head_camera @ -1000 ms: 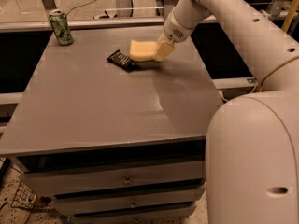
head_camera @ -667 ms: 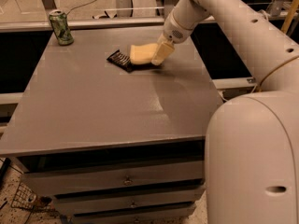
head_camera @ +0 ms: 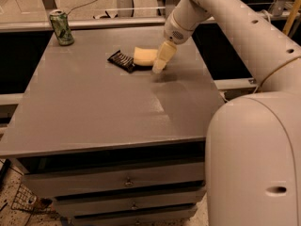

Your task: Move sponge near rxbar chocolate

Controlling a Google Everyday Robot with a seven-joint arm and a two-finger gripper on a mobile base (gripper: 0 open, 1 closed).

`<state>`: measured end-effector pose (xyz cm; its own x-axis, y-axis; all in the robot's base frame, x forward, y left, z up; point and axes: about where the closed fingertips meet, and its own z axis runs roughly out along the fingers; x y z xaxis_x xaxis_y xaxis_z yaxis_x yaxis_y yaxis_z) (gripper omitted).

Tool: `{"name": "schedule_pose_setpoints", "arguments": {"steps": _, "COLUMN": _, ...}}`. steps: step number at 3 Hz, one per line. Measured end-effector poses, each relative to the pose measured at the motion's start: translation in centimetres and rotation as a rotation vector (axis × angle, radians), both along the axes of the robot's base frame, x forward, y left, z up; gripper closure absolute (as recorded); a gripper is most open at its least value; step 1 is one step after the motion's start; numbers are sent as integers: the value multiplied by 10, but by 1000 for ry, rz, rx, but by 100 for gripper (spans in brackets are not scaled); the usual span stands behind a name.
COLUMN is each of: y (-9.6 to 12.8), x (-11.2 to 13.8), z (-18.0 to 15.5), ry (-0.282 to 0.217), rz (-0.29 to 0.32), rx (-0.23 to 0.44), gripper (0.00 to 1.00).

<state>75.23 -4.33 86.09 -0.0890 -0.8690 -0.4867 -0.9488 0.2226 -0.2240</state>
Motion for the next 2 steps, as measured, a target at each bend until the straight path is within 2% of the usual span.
{"name": "schedule_pose_setpoints", "arguments": {"steps": 2, "y": -59, "x": -27, "z": 44, "ry": -81, "rz": -122, "rx": 29, "gripper": 0}}
